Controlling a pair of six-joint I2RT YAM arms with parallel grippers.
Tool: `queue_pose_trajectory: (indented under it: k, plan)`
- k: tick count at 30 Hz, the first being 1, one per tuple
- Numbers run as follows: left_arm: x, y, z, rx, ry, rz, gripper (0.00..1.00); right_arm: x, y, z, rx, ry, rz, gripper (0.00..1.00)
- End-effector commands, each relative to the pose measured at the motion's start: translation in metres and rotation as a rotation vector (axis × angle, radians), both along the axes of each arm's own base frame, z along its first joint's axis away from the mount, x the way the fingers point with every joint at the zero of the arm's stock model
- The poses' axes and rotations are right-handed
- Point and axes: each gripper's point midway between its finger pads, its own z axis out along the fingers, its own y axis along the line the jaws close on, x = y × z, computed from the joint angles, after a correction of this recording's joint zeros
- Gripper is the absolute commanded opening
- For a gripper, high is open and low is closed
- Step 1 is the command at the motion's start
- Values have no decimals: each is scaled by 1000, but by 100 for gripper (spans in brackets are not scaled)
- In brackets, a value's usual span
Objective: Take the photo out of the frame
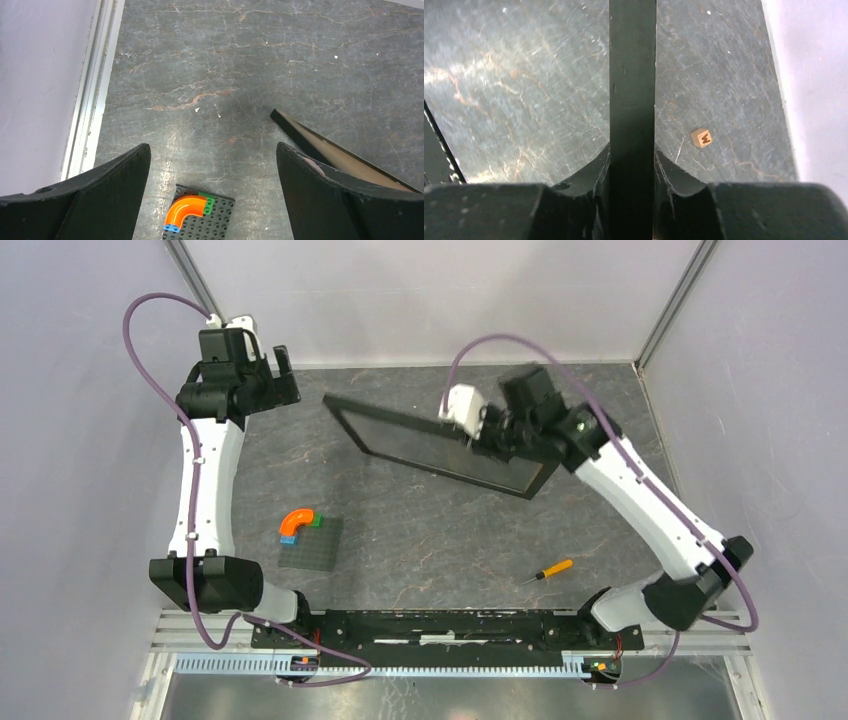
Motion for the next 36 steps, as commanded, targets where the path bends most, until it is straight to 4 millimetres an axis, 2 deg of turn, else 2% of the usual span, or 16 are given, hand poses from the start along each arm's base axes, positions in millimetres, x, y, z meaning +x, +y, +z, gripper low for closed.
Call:
queue_pose_trajectory:
  k: [1, 5, 6, 7, 9, 15, 20, 23, 25, 29, 33, 36]
  plan:
    - [1, 4, 14, -51, -47, 33, 100, -11, 9, 35, -37, -360, 67, 0]
    - [-2, 10, 13, -51, -47, 44, 100, -42, 13, 0, -86, -449, 127, 0]
    - [-2, 11, 12, -48, -47, 46, 100, -50, 13, -18, -100, -463, 145, 0]
    - [-2, 13, 10, -48, -47, 50, 100, -57, 15, -24, -88, -508, 167, 0]
    - [-2, 13, 8, -53, -49, 52, 100, -68, 16, -48, -98, -565, 199, 0]
    - [-4, 11, -1, -58, -39, 46, 100, -87, 15, -115, -129, -696, 281, 0]
    - [-11, 11, -14, -43, -19, 32, 100, -91, 12, -153, -164, -736, 268, 0]
    - [-18, 13, -22, -24, 0, 29, 100, -90, 7, -167, -173, -761, 223, 0]
    - [-22, 14, -28, -14, 10, 27, 100, -92, -1, -184, -190, -756, 208, 5]
    - [-30, 12, -43, -16, 40, 20, 100, -90, -10, -209, -232, -746, 176, 8]
    - [-39, 11, -53, -11, 62, 8, 100, -83, -4, -221, -254, -703, 131, 7]
    - [-45, 10, -58, 0, 73, -6, 100, -83, 7, -228, -247, -676, 149, 8]
